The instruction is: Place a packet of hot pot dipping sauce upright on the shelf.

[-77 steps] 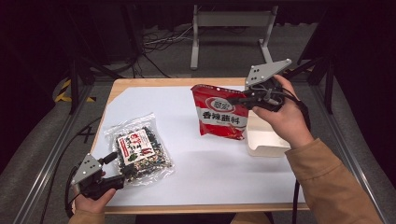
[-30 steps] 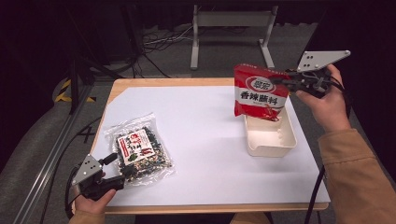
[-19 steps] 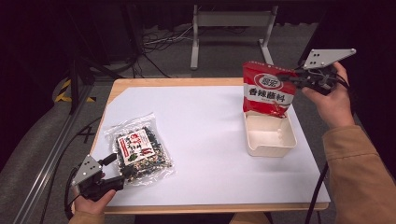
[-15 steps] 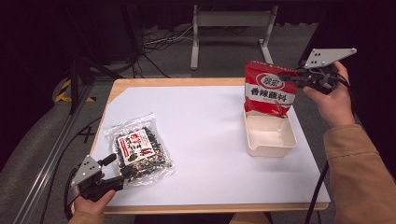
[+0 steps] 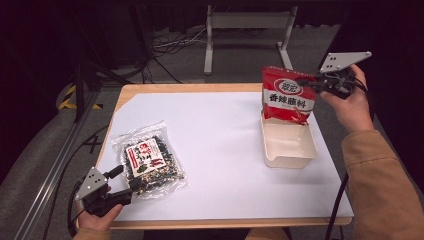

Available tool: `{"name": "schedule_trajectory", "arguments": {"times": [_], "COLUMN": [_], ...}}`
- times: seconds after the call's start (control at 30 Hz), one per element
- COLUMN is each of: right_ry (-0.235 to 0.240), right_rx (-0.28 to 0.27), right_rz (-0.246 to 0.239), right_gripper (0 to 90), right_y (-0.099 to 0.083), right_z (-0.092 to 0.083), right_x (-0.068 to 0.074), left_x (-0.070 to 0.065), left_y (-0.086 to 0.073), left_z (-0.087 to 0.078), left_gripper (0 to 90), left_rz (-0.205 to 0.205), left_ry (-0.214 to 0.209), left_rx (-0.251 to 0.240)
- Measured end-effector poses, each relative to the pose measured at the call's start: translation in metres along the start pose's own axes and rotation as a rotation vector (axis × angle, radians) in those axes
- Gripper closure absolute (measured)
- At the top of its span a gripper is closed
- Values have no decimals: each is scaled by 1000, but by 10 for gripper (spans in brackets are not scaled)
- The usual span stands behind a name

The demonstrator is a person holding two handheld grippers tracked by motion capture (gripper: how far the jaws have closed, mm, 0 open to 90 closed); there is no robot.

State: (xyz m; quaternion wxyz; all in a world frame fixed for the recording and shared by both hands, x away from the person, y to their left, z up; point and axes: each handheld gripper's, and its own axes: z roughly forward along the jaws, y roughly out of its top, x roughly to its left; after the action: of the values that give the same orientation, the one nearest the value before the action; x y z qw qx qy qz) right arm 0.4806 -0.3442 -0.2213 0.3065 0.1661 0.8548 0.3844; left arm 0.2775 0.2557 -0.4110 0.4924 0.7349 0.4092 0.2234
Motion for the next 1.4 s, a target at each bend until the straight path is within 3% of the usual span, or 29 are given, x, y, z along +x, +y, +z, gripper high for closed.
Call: {"name": "schedule_trajectory", "arguments": {"times": [0.4, 0.87, 1.07, 1.4], "right_ry": [36, 93, 76, 14], "right_rx": [-3, -44, -29, 10], "right_rz": [25, 51, 77, 198], "right_gripper": [886, 877, 868, 875], "right_y": [-11, -15, -20, -42], "right_z": [25, 36, 37, 33], "right_x": [0, 11, 11, 3], "left_x": [0, 0, 0, 0], "left_y": [0, 1, 1, 2], "left_z": [0, 1, 2, 4], "left_gripper": [242, 242, 242, 242], "left_rz": [1, 5, 5, 10], "left_ry": [-1, -6, -8, -12], "left_rx": [-1, -2, -1, 3]}}
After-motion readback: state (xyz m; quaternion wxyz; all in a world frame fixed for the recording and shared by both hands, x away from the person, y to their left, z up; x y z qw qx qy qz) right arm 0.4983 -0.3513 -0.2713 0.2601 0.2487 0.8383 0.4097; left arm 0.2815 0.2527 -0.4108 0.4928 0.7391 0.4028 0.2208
